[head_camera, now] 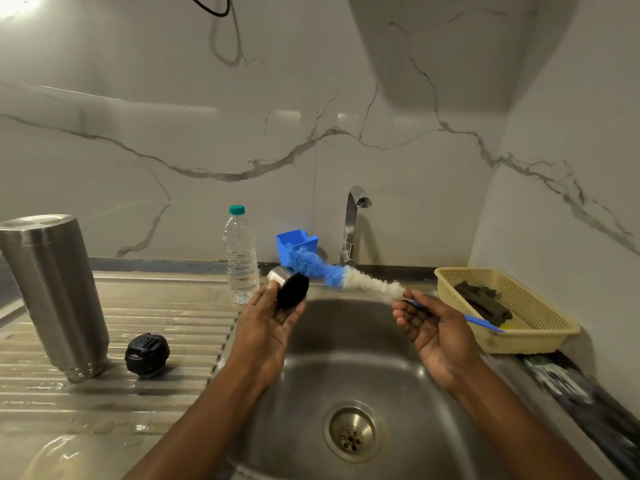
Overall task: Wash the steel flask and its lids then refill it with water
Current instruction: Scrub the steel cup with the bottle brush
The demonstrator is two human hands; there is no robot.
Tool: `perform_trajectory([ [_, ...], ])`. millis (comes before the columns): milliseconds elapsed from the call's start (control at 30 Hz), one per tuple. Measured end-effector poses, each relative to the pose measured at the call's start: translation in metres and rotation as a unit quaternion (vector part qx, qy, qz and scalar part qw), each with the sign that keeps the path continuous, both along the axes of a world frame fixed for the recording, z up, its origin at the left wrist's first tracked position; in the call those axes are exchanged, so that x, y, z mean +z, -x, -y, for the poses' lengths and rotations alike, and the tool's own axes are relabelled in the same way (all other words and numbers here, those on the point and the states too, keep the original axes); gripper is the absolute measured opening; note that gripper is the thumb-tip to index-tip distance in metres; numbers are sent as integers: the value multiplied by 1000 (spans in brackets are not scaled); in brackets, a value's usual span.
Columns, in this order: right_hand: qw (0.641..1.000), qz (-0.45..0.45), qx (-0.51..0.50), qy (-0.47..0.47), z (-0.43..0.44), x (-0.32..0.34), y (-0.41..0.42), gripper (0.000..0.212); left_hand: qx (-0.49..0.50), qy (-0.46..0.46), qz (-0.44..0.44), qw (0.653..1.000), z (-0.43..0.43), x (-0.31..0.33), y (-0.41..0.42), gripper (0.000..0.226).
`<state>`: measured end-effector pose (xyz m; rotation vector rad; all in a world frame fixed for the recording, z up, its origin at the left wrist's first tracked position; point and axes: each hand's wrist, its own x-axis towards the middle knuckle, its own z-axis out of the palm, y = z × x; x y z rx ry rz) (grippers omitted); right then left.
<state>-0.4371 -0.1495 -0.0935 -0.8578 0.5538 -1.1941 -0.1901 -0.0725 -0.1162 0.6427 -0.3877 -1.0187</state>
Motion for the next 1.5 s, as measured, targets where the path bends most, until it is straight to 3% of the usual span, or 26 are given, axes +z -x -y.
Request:
perform_trajectory([
  [567,1000,-1,-10,-7,0,2,2,21,-5,30,-58,998,-3,3,-5,41],
  [733,999,19,18,-25,-6,0,-9,22,-49,14,-45,998,-2,1,7,39],
  [867,1000,9,-9,-16,-2,8,0,22,10,20,-71,997,3,0,-2,39],
  [967,999,12,-38,-18,1,10,10,23,46,9,-95,994,5,-1,-11,21],
  [1100,1000,-29,0,-4,-6,3,-2,21,25,-11,-38,999,4,0,-1,28],
  [1233,999,-43,32,8,-13,3,-10,24,29,-33,28,999,2,3,5,18],
  [1500,999,-39,34,-1,-13,8,-3,27,33,-49,26,998,5,-2,4,30],
])
